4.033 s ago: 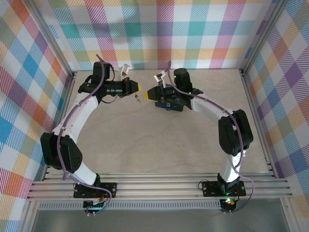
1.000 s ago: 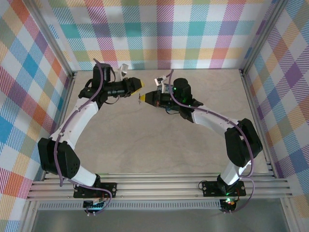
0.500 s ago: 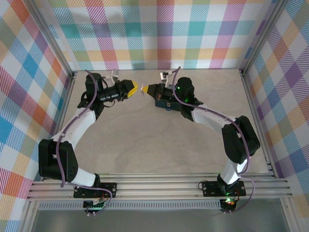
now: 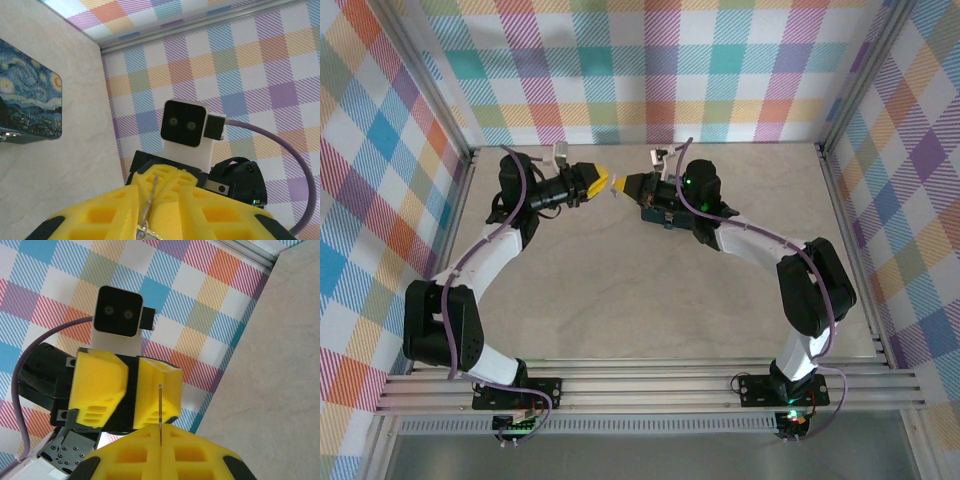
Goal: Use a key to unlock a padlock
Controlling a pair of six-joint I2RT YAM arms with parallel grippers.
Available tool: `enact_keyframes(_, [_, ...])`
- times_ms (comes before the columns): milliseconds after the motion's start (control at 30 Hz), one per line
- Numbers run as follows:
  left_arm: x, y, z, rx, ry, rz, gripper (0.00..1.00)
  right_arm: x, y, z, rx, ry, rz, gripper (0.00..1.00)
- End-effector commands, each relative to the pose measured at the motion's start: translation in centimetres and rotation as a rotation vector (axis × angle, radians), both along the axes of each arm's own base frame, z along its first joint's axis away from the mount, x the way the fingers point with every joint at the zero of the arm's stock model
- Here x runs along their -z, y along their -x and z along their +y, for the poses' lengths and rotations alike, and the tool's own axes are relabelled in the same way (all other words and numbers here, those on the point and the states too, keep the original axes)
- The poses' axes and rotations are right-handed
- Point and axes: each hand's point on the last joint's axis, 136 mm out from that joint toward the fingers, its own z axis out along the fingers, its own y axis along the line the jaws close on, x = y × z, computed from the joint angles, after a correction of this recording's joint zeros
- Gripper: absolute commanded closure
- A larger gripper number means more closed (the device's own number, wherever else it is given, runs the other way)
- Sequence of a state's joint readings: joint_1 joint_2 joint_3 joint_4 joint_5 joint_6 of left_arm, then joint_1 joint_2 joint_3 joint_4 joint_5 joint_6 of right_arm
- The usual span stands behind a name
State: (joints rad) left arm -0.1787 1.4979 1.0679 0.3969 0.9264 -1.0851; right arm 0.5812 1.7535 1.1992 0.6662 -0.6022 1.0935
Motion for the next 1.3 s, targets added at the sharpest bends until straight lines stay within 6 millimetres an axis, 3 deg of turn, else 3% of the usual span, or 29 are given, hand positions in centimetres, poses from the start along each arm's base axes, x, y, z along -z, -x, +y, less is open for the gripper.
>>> enact_keyframes(0, [-0.3, 0.6, -0.9, 0.039, 0.018, -0.019, 0.73, -1.7, -0.3, 0.1, -0.007, -0.043, -0.047, 1.00])
enact_keyframes(367, [0.1, 1.4, -2.0, 0.072, 0.014, -0.017, 0.80, -1.7, -0.3, -0.1, -0.009, -0.053, -0.040, 1.00])
enact_keyframes(600, [-0.1, 1.3, -2.4, 0.069, 0.009, -0.031, 1.00, -1.9, -0.3, -0.2, -0.018, -0.058, -0.038, 1.00])
enact_keyframes(733, [-0.4, 1.5, -2.7, 0.082, -0.015, -0.066, 1.00, -1.6, -0.5, -0.7, 0.000, -0.048, -0.031, 1.00])
enact_keyframes(800, [-0.5, 1.9, -2.7, 0.094, -0.051, -0.095, 1.00, -1.5, -0.4, -1.0, 0.009, -0.039, -0.027, 0.95])
enact_keyframes(867, [-0.4, 2.3, -2.6, 0.105, -0.100, -0.110, 1.00, -1.5, -0.5, -1.6, 0.018, -0.026, -0.024, 0.70])
enact_keyframes(933, [-0.4, 2.8, -2.5, 0.131, -0.163, -0.137, 1.00, -1.3, -0.8, -2.5, 0.032, 0.000, -0.001, 0.53])
enact_keyframes(1000, [-0.6, 3.6, -2.7, 0.181, -0.203, -0.167, 1.00, -1.3, -1.0, -3.7, 0.036, 0.047, 0.030, 0.51])
enact_keyframes(1100, [-1.5, 4.3, -3.0, 0.249, -0.224, -0.205, 1.00, -2.6, -0.4, -4.8, -0.015, 0.098, -0.013, 0.52])
enact_keyframes(1267, [-2.9, 4.9, -3.9, 0.350, -0.220, -0.244, 1.00, -4.6, 1.4, -4.3, -0.149, 0.132, -0.062, 0.52])
